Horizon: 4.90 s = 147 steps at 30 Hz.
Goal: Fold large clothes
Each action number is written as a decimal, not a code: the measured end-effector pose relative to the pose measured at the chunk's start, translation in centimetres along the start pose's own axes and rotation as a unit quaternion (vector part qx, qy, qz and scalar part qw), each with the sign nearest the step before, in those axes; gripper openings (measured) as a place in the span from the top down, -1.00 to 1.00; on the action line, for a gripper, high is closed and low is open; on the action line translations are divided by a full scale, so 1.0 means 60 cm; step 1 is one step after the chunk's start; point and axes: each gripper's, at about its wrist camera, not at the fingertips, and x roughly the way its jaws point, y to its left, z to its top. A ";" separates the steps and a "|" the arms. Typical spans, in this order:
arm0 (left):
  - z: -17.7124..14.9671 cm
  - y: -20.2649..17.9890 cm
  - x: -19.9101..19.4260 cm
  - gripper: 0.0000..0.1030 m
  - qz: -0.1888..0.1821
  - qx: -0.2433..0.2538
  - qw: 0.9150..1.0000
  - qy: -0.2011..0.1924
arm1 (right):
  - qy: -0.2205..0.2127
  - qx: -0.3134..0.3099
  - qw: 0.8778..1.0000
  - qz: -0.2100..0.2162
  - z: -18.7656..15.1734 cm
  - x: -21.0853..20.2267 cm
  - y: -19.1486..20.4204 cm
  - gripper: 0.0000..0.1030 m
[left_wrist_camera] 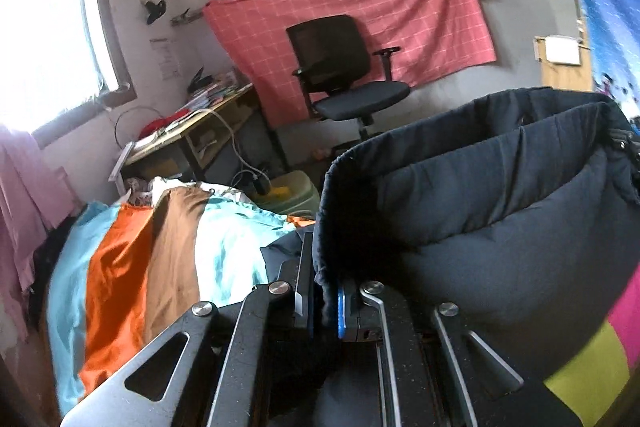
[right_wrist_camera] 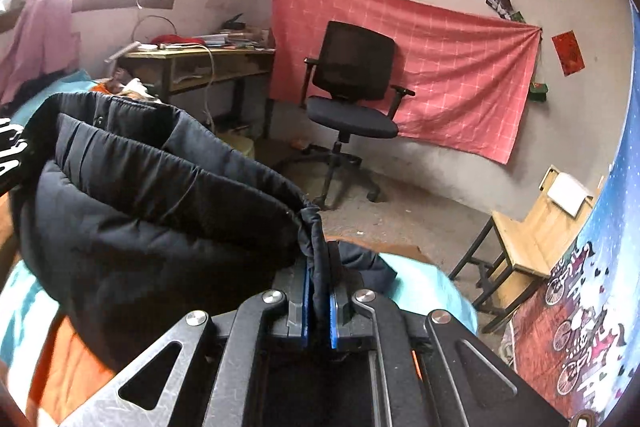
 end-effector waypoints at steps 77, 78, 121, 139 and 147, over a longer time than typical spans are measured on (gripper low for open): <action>-0.073 -0.005 0.279 -0.99 -0.024 -0.139 0.986 0.085 | 0.121 0.041 0.984 0.128 -0.031 0.374 0.058 -1.00; -0.074 -0.001 0.287 -0.99 -0.031 -0.143 0.985 0.088 | 0.127 0.048 0.981 0.136 -0.031 0.385 0.054 -1.00; -0.123 0.081 0.177 -0.98 -0.064 -0.185 0.979 0.063 | 0.020 0.107 0.990 0.093 -0.111 0.256 0.001 -1.00; -0.193 0.199 0.158 -0.98 -0.052 -0.253 0.953 0.160 | 0.066 0.037 0.997 0.034 -0.175 0.175 -0.097 -1.00; -0.183 0.212 0.196 -0.98 -0.101 -0.257 0.942 0.191 | 0.110 0.145 0.981 0.070 -0.181 0.194 -0.185 -1.00</action>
